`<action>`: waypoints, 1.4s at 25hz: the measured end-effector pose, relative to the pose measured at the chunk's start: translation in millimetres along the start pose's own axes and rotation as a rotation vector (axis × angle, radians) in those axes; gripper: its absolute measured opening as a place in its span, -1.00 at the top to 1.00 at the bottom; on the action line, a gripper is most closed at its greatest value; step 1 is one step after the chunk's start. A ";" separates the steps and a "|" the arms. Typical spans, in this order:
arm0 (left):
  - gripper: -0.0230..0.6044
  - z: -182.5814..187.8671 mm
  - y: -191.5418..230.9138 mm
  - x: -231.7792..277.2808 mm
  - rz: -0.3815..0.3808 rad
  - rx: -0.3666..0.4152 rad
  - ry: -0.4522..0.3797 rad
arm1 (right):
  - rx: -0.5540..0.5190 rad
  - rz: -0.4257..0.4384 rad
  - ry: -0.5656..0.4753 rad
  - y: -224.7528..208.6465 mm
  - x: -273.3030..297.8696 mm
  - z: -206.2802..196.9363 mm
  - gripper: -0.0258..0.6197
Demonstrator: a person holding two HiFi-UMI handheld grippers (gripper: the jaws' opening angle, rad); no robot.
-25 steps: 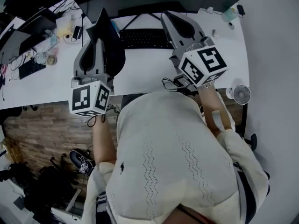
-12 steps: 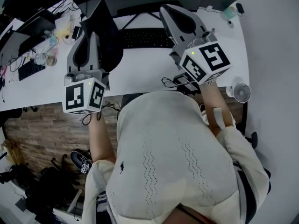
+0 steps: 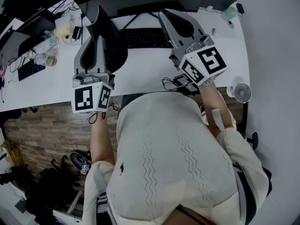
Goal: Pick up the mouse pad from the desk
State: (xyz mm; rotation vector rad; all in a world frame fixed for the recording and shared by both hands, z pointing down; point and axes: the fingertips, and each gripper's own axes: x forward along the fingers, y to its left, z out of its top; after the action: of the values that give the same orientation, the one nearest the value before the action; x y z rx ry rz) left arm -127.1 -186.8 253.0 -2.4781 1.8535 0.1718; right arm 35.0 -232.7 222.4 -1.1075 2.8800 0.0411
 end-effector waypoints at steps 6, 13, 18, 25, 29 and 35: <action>0.81 -12.4 -4.5 -9.7 0.003 0.027 0.000 | -0.016 0.005 -0.023 6.2 -3.7 -3.4 0.92; 0.80 -17.8 -5.6 -20.9 0.020 0.033 -0.021 | -0.009 0.016 -0.016 14.7 -6.1 -12.6 0.92; 0.80 -22.0 -6.6 -24.3 0.017 0.040 -0.008 | -0.010 0.025 -0.006 19.3 -8.9 -18.2 0.92; 0.80 -23.9 -9.6 -28.0 0.008 0.051 0.001 | -0.011 0.021 -0.008 21.1 -9.9 -16.5 0.92; 0.80 -25.6 -12.4 -28.9 0.000 0.059 0.005 | -0.013 0.025 -0.006 23.6 -9.9 -17.5 0.92; 0.80 -28.5 -14.1 -30.9 -0.006 0.063 0.016 | -0.018 0.025 0.005 27.4 -9.8 -19.2 0.92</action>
State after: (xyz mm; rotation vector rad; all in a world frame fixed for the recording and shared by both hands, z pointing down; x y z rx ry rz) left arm -120.3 -156.1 284.4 -2.4505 1.8272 0.0926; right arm 23.1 -206.6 242.3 -1.0760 2.9038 0.0657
